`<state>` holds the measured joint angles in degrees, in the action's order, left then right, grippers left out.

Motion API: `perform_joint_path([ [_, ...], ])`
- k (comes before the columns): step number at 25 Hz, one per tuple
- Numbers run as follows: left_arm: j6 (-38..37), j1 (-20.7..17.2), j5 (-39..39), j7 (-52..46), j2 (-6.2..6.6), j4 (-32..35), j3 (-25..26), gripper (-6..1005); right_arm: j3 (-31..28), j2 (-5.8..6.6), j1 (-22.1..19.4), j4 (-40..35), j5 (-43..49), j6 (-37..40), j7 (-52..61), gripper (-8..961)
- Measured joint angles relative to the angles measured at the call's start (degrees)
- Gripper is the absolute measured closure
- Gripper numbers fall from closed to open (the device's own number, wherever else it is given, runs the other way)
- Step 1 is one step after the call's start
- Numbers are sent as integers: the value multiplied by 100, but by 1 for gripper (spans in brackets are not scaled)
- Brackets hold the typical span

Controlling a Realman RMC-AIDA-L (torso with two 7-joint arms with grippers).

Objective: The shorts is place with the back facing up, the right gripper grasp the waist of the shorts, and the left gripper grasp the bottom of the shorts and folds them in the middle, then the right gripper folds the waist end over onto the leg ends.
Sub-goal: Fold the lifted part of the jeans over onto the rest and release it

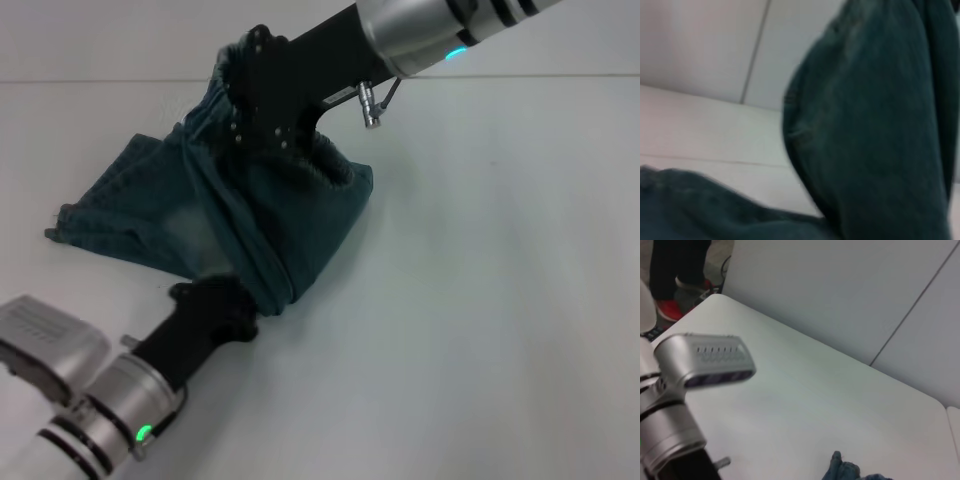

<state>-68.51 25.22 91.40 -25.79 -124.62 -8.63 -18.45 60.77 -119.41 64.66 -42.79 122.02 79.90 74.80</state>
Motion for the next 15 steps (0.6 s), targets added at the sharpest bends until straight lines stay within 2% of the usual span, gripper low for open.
perform_joint_path([
  [4,34,188,-4,403,0,-434,16,997,-24,41,-108,-161,-32,23,133,899],
  [10,85,304,30,505,0,-911,18,997,-169,75,-161,-252,-53,52,145,898],
  [15,396,512,35,805,-1,-1441,106,998,-169,43,-129,-188,-53,45,58,899],
])
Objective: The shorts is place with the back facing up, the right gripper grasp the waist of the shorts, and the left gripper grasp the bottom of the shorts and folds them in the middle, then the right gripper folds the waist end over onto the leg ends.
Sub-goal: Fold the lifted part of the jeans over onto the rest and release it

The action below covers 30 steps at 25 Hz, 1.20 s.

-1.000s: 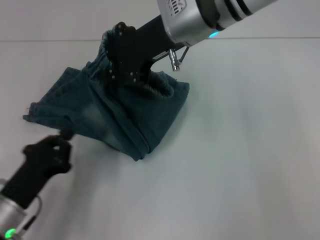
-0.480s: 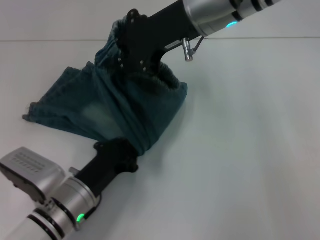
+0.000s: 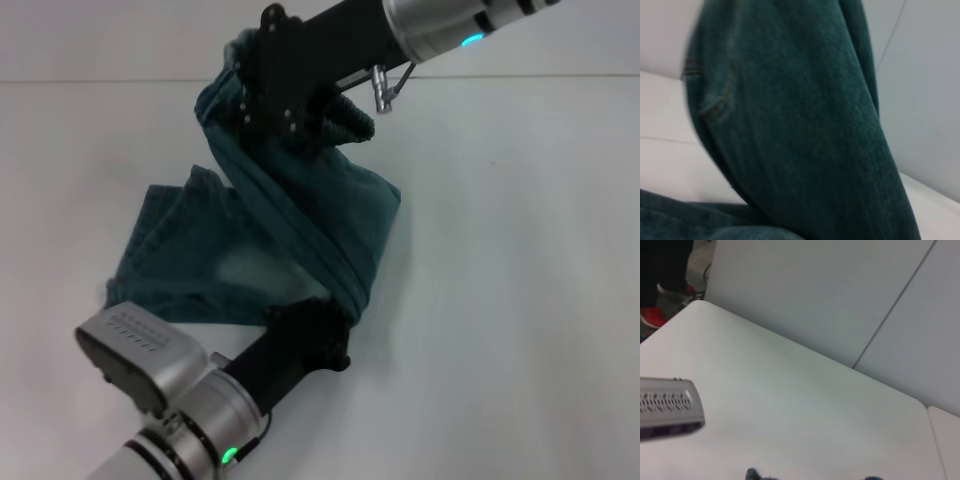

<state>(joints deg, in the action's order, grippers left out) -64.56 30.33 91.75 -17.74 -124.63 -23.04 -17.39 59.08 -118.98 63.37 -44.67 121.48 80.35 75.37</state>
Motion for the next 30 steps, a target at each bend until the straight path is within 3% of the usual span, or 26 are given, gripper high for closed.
perform_joint_path([
  [6,527,154,2,374,0,-403,336,998,79,-43,33,238,14,-12,-210,898],
  [15,541,-53,10,466,2,-257,563,998,133,-34,-29,328,36,11,-254,898],
  [22,307,-206,7,519,29,-145,666,998,170,-9,-35,361,47,17,-213,898],
  [30,-380,-632,-36,482,64,352,1018,997,176,15,-36,362,51,49,-183,899],
])
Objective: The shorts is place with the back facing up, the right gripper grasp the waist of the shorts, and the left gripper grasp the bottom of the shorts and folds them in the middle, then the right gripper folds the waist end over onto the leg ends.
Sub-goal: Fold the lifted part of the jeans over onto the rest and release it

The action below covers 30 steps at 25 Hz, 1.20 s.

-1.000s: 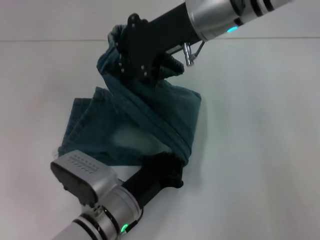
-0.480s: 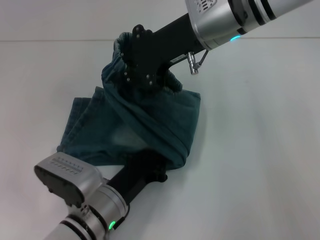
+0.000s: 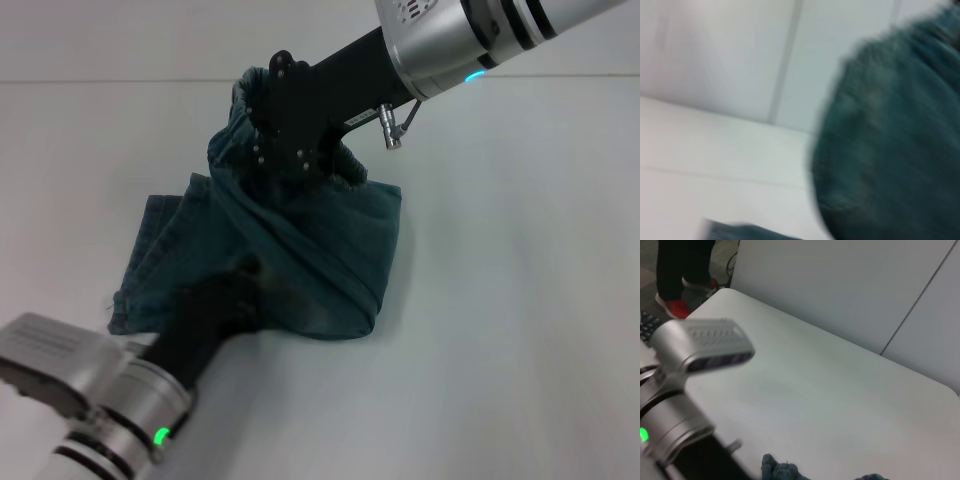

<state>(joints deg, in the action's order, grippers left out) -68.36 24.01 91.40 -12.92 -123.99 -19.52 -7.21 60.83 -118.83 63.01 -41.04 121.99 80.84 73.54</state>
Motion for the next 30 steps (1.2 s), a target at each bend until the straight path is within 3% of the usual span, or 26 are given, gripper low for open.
perform_joint_path([
  [5,-608,-449,-6,-46,-1,510,475,997,-2,-21,30,6,1,3,-29,899],
  [9,-1177,-762,36,-724,-2,1274,534,997,70,-67,131,104,-20,-39,-181,898],
  [15,-1640,-1189,46,-2042,-4,2317,457,997,359,-122,695,926,-53,-188,-686,898],
  [19,-1882,-1405,47,-2444,-18,2618,460,997,1020,-183,983,1292,-55,-556,-633,898],
  [23,-1912,-1519,47,-2517,-21,2670,477,998,2369,-262,1115,1329,-147,-1108,-25,899],
  [26,-1904,-1536,47,-2524,-21,2678,467,998,3200,-250,1074,1232,-664,-1528,171,899],
  [30,-1875,-1500,47,-2535,-17,2684,449,998,3247,-230,1024,1143,-811,-1562,135,759],
])
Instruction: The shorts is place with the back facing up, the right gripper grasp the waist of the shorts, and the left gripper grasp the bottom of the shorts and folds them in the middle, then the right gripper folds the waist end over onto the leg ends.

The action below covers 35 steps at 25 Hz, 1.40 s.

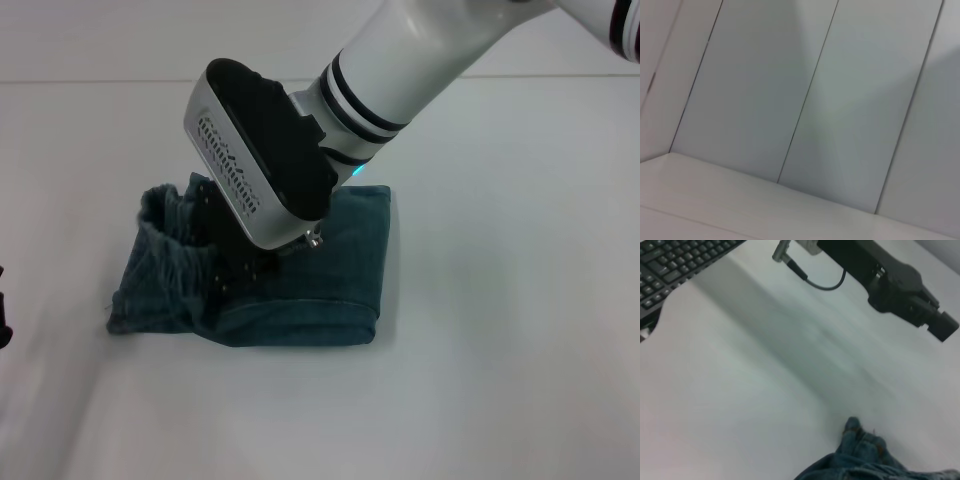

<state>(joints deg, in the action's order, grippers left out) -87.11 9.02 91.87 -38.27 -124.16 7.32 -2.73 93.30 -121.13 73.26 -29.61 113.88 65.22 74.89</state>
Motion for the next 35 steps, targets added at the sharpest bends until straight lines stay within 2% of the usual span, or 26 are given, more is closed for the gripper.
perform_joint_path([
  [5,8,60,-2,-78,6,54,-39,998,-18,25,-109,-143,-48,-20,-22,595],
  [7,13,82,-3,-81,11,55,-42,998,-32,46,-183,-248,-51,-24,21,500],
  [13,19,177,-3,-80,14,120,-235,998,-172,119,-693,-989,-20,-18,392,235],
  [16,-8,226,-3,-83,14,273,-494,998,-663,161,-1059,-1398,-16,169,564,113],
  [17,-38,240,-3,-93,15,330,-595,997,-1183,166,-1332,-1582,-32,414,629,106],
  [18,-64,255,-3,-118,14,395,-710,997,-1183,166,-1332,-1582,-32,414,629,99],
  [21,-139,289,-3,-391,14,719,-1170,993,-1920,135,-1920,-1751,-258,714,670,78],
  [23,-166,300,-2,-721,16,1015,-1540,986,-2162,128,-2430,-1814,-713,753,674,65],
  [27,-213,309,7,-1374,33,1642,-2179,943,-2273,133,-3586,-1822,-1748,753,542,37],
  [31,-349,338,305,-1776,47,2071,-2352,872,-2234,108,-4665,-1790,-2602,808,-68,42],
  [35,-422,514,954,-2387,148,2417,-2359,801,-2133,93,-5546,-1518,-3266,1120,-1332,42],
])
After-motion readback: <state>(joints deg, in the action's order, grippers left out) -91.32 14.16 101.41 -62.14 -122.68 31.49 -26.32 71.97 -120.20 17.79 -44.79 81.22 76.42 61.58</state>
